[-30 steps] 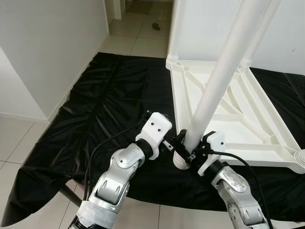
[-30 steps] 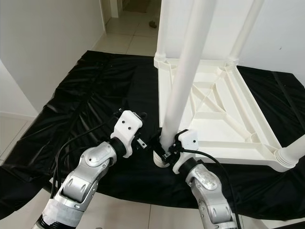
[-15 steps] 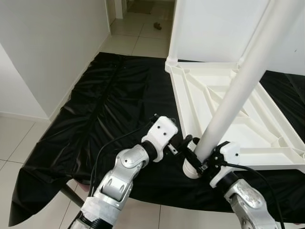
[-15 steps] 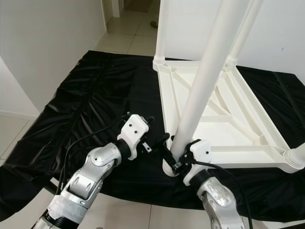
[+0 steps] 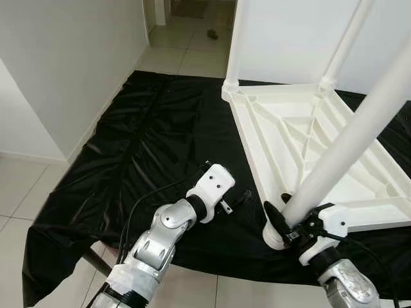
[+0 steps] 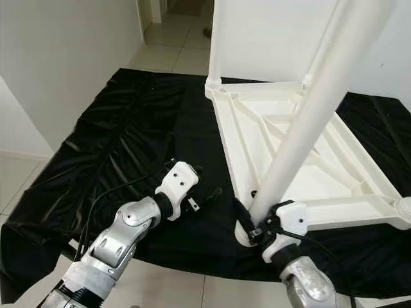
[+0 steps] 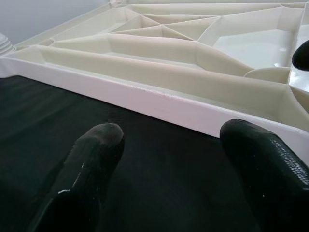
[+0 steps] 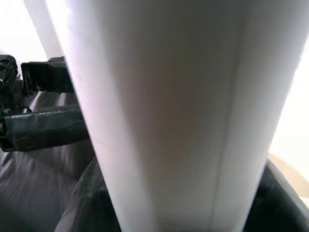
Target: Building children table
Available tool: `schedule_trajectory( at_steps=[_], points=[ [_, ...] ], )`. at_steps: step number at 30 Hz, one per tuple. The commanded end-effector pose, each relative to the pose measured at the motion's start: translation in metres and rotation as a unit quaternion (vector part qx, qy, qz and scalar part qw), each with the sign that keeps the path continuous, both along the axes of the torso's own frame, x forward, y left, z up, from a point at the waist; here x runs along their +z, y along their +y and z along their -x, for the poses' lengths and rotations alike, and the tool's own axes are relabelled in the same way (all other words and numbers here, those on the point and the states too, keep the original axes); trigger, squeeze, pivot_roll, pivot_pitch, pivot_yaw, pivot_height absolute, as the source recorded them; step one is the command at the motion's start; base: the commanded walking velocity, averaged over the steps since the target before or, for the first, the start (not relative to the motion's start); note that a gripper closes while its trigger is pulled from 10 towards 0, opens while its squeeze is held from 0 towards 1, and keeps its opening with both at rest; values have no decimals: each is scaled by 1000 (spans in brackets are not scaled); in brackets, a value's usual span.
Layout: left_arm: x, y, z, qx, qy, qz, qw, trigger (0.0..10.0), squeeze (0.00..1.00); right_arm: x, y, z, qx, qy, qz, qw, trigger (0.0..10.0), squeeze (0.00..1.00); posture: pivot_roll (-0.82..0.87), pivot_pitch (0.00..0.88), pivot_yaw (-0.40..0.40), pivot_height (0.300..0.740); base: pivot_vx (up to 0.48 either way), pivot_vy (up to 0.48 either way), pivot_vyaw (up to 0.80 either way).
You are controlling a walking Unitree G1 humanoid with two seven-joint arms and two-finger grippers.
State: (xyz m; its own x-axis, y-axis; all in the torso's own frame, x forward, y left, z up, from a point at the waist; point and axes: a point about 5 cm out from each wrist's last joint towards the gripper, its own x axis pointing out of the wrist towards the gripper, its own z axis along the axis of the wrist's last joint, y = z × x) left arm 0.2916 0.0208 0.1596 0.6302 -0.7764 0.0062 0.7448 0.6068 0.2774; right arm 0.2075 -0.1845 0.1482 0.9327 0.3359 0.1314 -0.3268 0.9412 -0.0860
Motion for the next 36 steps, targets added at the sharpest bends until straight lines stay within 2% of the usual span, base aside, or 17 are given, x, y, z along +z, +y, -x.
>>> schedule_trajectory(
  at_steps=[1,5,6,7,9,10,11,17,18,23,24,27,32,33,36],
  points=[
    [-2,-4,0,-12,1,-3,1000,10000,0,0,-12,-1,-44,7,-4,999,10000,0,-83,111,43,740,0,0,0],
    [-1,-6,-3,-14,-1,-3,1000,10000,0,6,-4,-5,-36,-10,-17,999,10000,0,-81,111,44,740,0,0,0],
    [0,-8,-5,-14,-4,-4,1000,10000,0,7,-2,-6,-36,-12,-21,999,10000,90,-78,113,44,740,0,0,0],
    [2,-9,-8,-15,-8,-2,1000,10000,0,7,-1,-8,-37,-14,-21,999,10000,988,-75,113,42,740,0,0,0],
    [4,-10,-9,-15,-12,-1,1000,10000,0,8,0,-9,-38,-15,-21,999,10000,988,-75,113,42,740,0,0,0],
    [6,-12,-11,-16,-15,1,1000,10000,0,8,1,-10,-37,-14,-22,999,10000,671,-73,114,41,740,0,0,0],
    [8,-13,-14,-16,-18,2,1000,10000,0,8,3,-11,-34,-13,-22,999,10000,0,-72,116,41,740,0,0,0],
    [14,-18,-24,-14,-20,8,1000,10000,0,9,7,-12,-27,-13,-24,999,10000,0,-69,128,39,740,0,0,0],
    [17,-23,-31,-12,-23,10,1000,10000,0,9,9,-13,-23,-13,-26,999,10000,0,-71,131,39,740,0,0,0],
    [20,-28,-36,-11,-23,13,1000,10000,0,9,10,-13,-20,-12,-27,999,10000,0,-73,132,37,740,0,0,0],
    [22,-34,-39,-17,-25,11,999,10000,0,9,11,-13,-19,-10,-26,999,10000,0,-79,137,31,740,0,0,0],
    [23,-36,-40,-20,-26,10,999,10000,0,9,11,-13,-18,-9,-25,999,10000,0,-81,140,29,740,0,0,0],
    [21,-46,-42,-30,-29,-8,999,10000,0,10,11,-13,-13,-9,-24,1000,10000,0,-94,154,24,740,0,0,0],
    [20,-53,-43,-33,-30,-14,999,10000,0,11,11,-13,-12,-10,-22,1000,10000,0,-105,165,16,740,0,0,0],
    [21,-56,-45,-29,-34,-17,999,10000,0,12,11,-13,-12,-10,-22,1000,10000,0,-105,165,16,740,0,0,0]
  ],
)
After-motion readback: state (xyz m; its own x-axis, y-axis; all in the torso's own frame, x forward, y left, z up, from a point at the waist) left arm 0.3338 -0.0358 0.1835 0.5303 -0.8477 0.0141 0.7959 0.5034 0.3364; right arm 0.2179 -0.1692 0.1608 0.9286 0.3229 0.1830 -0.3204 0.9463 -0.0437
